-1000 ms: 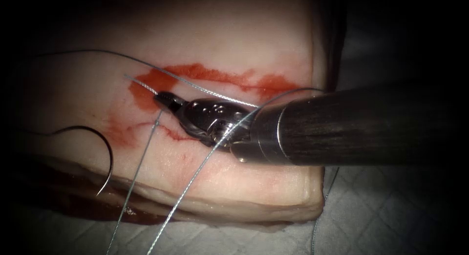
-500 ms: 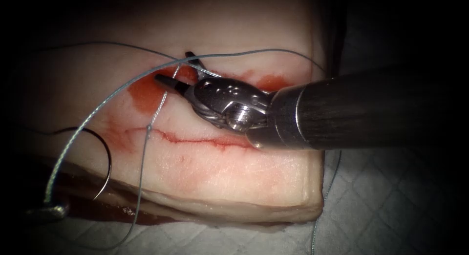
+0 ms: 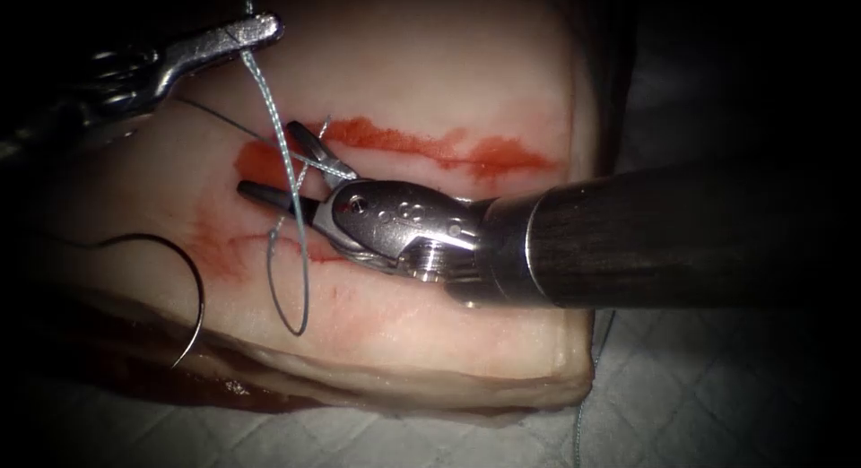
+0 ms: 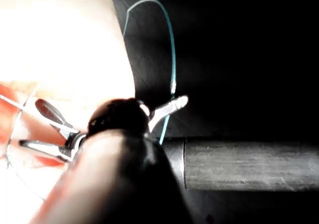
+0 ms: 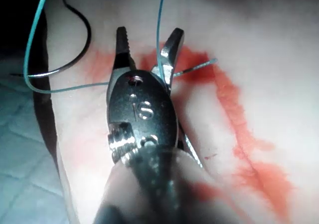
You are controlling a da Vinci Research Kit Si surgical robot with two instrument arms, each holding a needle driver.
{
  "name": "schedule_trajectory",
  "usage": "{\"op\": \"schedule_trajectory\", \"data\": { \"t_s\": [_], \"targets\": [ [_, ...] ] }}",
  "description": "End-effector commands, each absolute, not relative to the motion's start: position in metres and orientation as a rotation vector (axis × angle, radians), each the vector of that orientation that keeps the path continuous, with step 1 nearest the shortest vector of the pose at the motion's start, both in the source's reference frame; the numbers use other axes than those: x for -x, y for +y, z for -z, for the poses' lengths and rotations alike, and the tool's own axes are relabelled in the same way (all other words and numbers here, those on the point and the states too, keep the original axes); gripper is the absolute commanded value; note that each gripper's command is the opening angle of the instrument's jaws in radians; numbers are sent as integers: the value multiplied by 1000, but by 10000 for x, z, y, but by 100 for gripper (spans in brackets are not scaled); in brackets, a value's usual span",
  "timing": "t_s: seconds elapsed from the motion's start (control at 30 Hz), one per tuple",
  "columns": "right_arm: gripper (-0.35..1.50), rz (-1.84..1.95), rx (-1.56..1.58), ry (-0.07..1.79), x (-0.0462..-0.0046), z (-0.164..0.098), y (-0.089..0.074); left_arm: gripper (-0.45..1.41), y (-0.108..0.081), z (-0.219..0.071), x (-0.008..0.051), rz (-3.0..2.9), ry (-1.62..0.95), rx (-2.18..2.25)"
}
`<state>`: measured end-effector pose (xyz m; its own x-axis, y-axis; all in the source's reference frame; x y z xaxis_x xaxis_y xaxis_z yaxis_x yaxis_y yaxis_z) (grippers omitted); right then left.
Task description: Wound Closure
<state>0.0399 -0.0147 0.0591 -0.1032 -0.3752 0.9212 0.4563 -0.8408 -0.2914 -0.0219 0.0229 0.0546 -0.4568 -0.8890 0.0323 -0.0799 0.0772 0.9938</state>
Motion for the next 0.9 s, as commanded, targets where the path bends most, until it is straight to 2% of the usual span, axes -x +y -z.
{"op": "schedule_trajectory", "data": {
  "t_s": [0.03,0.13,0.2,0.23,0.4,0.5,0.57,0.67,0.9],
  "targets": [
    [114,2011,1669,-65,-410,-601,-152,-45,240,-562,227,1455,-1649,-979],
    [111,2054,1744,-16,-411,-604,-154,-45,255,-589,232,1448,-1655,-971],
    [96,2087,1808,-6,-411,-603,-153,-45,260,-605,232,1442,-1659,-964],
    [96,2088,1831,5,-411,-602,-152,-45,261,-612,232,1438,-1661,-961],
    [104,2077,1884,42,-409,-600,-149,-45,260,-641,226,1429,-1667,-976],
    [133,2078,1812,-67,-406,-595,-139,-45,253,-639,221,1427,-1667,-976],
    [136,2066,1763,-109,-405,-590,-133,-45,246,-631,217,1428,-1665,-978],
    [131,2034,1712,-163,-401,-575,-128,-45,239,-619,215,1433,-1663,-979],
    [133,2007,1665,-205,-391,-551,-132,-45,237,-596,215,1451,-1656,-984]
  ]
}}
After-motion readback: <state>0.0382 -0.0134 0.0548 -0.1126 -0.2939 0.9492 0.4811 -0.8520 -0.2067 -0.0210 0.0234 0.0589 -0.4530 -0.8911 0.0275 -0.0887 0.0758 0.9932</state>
